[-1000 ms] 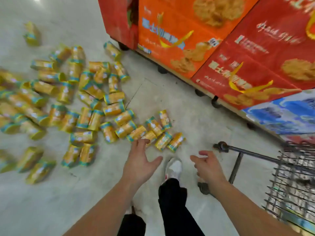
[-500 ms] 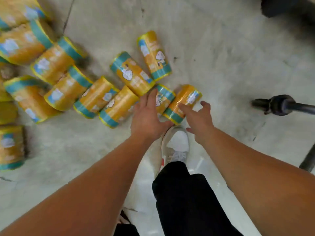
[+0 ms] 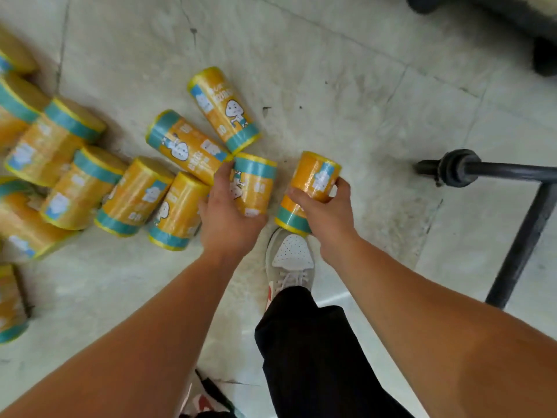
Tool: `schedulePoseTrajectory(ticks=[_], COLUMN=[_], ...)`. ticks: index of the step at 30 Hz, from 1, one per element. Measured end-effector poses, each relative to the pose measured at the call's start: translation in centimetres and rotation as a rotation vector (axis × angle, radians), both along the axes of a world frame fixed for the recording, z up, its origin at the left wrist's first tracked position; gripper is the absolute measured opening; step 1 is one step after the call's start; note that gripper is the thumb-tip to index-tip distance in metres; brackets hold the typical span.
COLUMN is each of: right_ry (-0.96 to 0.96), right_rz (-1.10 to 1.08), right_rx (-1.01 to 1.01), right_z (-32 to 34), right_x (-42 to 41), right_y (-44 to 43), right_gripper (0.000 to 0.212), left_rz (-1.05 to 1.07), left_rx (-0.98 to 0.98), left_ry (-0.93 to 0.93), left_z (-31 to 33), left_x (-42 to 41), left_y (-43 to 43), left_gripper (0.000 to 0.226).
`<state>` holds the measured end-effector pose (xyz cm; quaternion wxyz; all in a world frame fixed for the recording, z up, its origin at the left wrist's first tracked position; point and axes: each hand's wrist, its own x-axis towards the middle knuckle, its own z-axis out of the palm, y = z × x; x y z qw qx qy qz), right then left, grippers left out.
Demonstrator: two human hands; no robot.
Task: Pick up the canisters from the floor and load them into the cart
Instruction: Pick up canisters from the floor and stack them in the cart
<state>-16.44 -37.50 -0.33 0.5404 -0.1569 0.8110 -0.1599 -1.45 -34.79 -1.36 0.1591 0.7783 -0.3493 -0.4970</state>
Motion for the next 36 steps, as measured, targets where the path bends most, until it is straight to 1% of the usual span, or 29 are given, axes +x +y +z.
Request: schedulePoseTrajectory(ticks=[3,8,13,17,20,23,24,26,28,30,33,34,36], right_ry=[0.011,-0.029,-0.073,-0.055,-0.012,0.076,0.104,0.158,0.208,0.258,0.326,0.345,0.388], right_rz=[0.012,-0.003,0.025,0.084,0.11,0.115,0.1,0.068,0.045,0.054,0.121,0.157,0.243], right_rx=[-0.054,-0.203,-0.401,-0.545,-0.64,-0.695,-0.697,-0.664,-0.604,-0.515,-0.35,-0.299,-0.171], right_z=[6.1,20.6,39.9,54.8,63.4,69.7,71.0,72.3,72.5,71.4,67.7,66.4,63.8], right_x=[0.3,2.2,3.4,1.6,-1.7,-7.1,-9.3,-13.9,-18.8,-24.3,-33.0,-35.0,-39.7], right_y=[0.1,0.6,2.8,6.1,8.7,11.5,12.4,14.4,16.3,17.8,19.3,19.6,20.3], right_gripper=[0.082,0.08,0.078,0.081,0.081,0.07,0.067,0.069,0.071,0.072,0.077,0.078,0.071], left_rz=[0.144,0.204,0.1,-0.002,-0.028,-0.105,-0.136,-0.187,-0.224,-0.245,-0.26,-0.253,-0.24], left_rx=[-0.032,-0.087,-0.217,-0.314,-0.367,-0.381,-0.38,-0.374,-0.348,-0.288,-0.138,-0.091,0.008], left_ry=[0.206,0.379,0.426,0.417,0.461,0.555,0.593,0.645,0.654,0.629,0.551,0.518,0.439], left_z=[6.1,20.5,38.4,52.8,60.8,66.9,68.4,70.0,70.4,69.4,65.0,63.3,59.7], left_x=[0.9,3.3,5.4,4.1,0.6,-5.1,-7.3,-12.2,-17.8,-23.6,-31.8,-33.4,-37.3], left_y=[0.3,1.3,2.3,3.2,4.2,5.9,6.5,7.8,9.1,10.2,11.6,11.9,12.9], left_gripper=[0.099,0.097,0.099,0.095,0.091,0.089,0.088,0.083,0.08,0.082,0.083,0.087,0.101])
